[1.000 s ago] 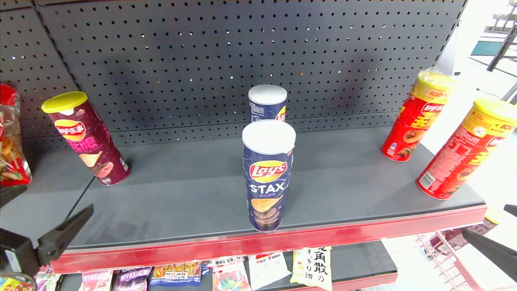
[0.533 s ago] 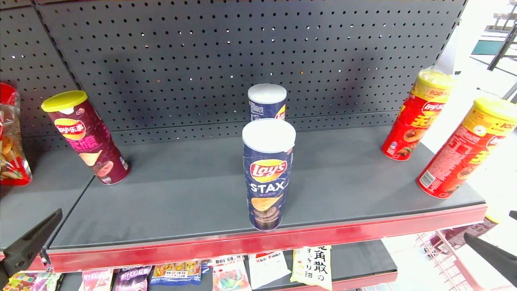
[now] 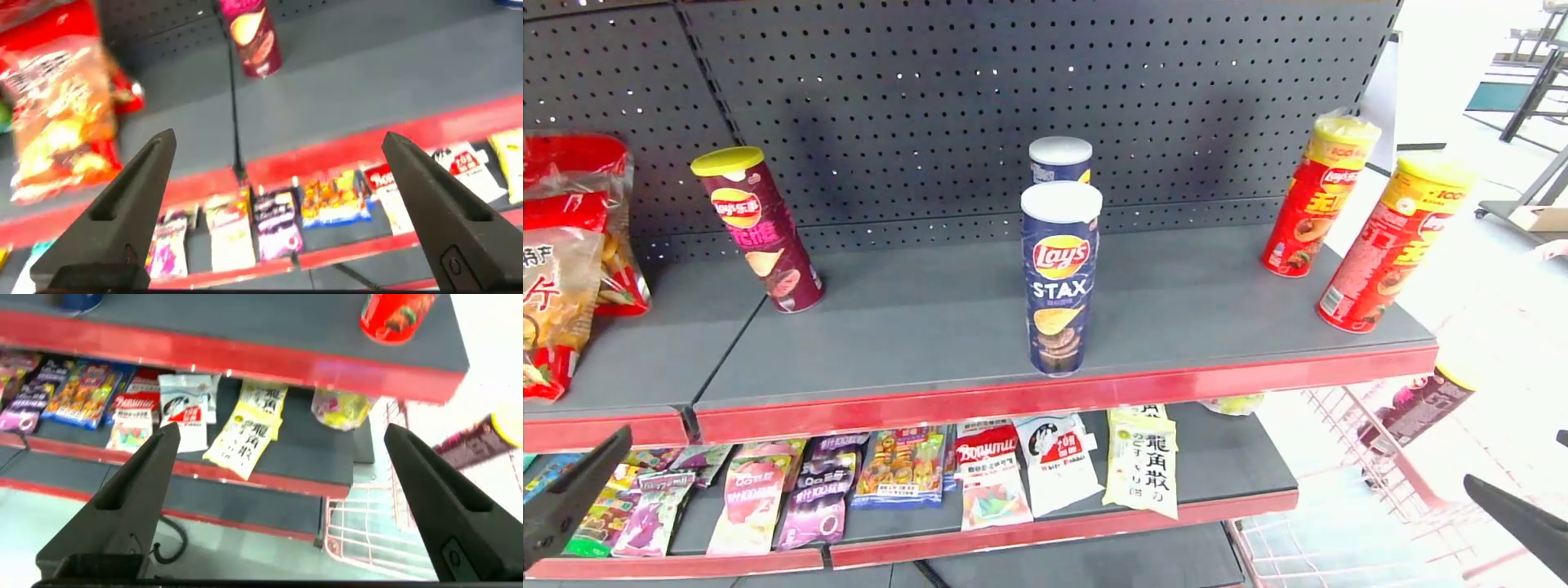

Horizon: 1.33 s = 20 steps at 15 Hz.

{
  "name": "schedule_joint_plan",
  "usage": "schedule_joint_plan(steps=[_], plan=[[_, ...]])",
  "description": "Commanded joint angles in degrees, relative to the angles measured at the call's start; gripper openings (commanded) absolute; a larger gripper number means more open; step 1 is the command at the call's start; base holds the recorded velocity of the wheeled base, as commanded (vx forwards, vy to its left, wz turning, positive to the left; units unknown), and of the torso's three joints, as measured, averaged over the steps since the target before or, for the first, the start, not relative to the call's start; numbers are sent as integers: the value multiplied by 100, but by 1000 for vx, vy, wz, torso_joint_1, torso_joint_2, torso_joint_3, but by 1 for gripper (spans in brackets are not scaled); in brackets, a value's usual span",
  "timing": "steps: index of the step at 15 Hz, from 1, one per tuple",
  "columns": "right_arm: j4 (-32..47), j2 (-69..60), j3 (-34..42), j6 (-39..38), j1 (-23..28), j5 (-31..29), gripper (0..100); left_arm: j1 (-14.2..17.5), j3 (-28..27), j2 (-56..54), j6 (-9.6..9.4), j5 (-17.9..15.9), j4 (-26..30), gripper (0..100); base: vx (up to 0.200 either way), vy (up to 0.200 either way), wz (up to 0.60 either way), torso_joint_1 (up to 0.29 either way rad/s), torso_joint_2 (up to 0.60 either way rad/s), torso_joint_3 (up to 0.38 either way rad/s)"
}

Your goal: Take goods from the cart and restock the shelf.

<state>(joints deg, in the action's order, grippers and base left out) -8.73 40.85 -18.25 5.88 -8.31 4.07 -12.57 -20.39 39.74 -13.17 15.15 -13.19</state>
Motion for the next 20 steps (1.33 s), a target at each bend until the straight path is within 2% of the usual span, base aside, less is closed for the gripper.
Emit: schedule_joint_plan(steps=[1,2,12,17,20], plan=[[-6,11,-3,1,40,6,100,176,0,-10,-72,-12,-8,100,0,0,0,0,0,0],[-6,11,-3,10,40,6,100,202,0,-10,-81,-12,-8,100,0,0,0,0,0,0],[-6,-7,41,80,32,6,100,193,211,-415,-178,-30,9,100,0,-200,0,7,4,3],[-6,-7,41,80,40,15,100,193,422,-625,-301,-21,9,100,0,-200,0,3,-1,0],[-6,11,50,80,32,23,100,185,677,-1039,-468,-56,9,100,0,0,0,0,0,0]])
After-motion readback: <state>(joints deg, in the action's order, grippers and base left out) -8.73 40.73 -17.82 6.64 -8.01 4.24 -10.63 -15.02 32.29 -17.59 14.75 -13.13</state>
